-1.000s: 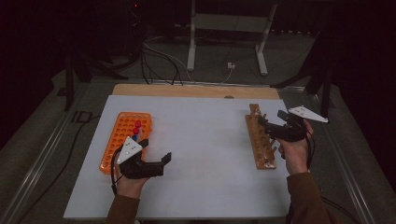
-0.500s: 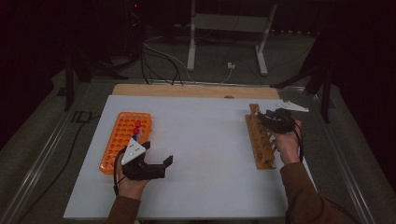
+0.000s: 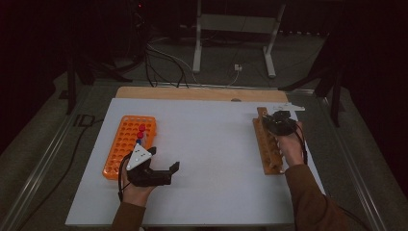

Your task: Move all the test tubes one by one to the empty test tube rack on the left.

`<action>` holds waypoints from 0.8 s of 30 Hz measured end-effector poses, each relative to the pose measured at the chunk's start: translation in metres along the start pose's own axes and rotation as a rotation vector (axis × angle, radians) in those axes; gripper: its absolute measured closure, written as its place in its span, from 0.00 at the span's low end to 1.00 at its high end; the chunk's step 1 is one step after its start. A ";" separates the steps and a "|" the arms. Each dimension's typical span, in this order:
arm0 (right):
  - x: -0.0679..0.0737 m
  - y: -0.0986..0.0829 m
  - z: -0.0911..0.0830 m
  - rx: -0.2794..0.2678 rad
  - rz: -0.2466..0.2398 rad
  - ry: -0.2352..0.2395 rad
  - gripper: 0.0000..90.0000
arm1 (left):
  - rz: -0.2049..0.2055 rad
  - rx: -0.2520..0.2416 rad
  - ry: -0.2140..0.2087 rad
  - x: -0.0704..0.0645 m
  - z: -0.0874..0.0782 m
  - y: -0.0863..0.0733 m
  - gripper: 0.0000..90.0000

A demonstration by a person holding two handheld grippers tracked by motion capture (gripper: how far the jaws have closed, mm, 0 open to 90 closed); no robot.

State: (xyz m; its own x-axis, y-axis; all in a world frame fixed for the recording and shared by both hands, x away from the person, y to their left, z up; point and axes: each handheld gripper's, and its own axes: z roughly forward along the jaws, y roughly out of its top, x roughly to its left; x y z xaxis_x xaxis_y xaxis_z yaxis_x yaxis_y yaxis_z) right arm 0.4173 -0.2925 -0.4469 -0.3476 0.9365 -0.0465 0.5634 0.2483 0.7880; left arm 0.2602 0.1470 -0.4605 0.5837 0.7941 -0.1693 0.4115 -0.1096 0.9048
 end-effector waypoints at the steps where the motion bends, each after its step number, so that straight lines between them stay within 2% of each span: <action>1: 0.000 0.000 0.000 0.005 -0.001 -0.004 0.84 | -0.001 0.000 0.000 0.000 0.000 0.000 0.01; 15: 0.003 0.000 -0.003 -0.011 0.016 -0.024 0.85 | -0.001 0.008 -0.004 0.000 0.002 -0.001 0.01; 24: -0.001 0.010 -0.025 -0.067 0.041 -0.014 0.85 | -0.003 0.014 -0.001 0.000 0.002 -0.002 0.01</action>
State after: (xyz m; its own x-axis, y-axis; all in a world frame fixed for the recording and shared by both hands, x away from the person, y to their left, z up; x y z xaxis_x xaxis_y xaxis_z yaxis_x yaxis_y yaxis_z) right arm 0.4047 -0.2969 -0.4239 -0.3145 0.9490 -0.0215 0.5252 0.1929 0.8288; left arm 0.2613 0.1460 -0.4631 0.5833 0.7936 -0.1728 0.4230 -0.1153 0.8987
